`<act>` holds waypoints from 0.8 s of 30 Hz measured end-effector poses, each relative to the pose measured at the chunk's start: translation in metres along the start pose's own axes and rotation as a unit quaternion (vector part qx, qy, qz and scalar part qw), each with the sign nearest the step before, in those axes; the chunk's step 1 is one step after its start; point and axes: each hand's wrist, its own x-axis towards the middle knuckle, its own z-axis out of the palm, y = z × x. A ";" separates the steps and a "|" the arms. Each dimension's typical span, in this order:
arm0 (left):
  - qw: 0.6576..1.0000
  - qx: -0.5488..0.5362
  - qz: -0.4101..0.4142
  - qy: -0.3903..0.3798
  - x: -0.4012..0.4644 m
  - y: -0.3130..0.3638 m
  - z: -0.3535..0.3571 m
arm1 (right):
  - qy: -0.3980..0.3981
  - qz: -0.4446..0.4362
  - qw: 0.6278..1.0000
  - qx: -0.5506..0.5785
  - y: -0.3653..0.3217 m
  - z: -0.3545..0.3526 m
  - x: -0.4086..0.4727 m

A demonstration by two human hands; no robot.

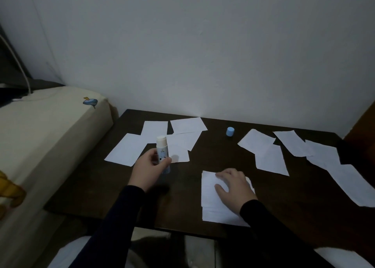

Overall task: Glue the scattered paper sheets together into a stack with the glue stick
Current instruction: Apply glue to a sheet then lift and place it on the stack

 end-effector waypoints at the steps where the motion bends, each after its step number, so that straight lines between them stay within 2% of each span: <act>1: 1.000 0.004 -0.003 0.000 0.001 -0.003 -0.004 | 0.003 -0.002 1.000 0.008 -0.007 0.002 0.004; 6: 1.000 0.024 -0.009 0.002 0.005 -0.022 -0.021 | -0.018 -0.004 0.997 0.070 -0.052 0.014 0.031; 9: 0.999 0.033 -0.011 0.012 0.008 -0.033 -0.031 | -0.047 -0.009 0.997 0.060 -0.080 0.027 0.053; 13: 0.999 0.039 -0.014 0.016 0.013 -0.038 -0.038 | -0.014 0.092 0.993 0.068 -0.105 0.042 0.084; 15: 0.999 0.043 -0.011 0.018 0.017 -0.040 -0.041 | -0.011 0.152 0.988 0.033 -0.113 0.050 0.095; 17: 0.999 0.050 -0.005 0.020 0.020 -0.042 -0.043 | -0.012 0.175 0.984 -0.018 -0.119 0.061 0.098; 20: 0.998 0.054 -0.003 0.020 0.026 -0.044 -0.046 | 0.011 0.163 0.984 -0.076 -0.124 0.076 0.096; 24: 0.999 0.049 -0.002 0.017 0.034 -0.043 -0.050 | 0.028 0.148 0.986 -0.074 -0.123 0.082 0.095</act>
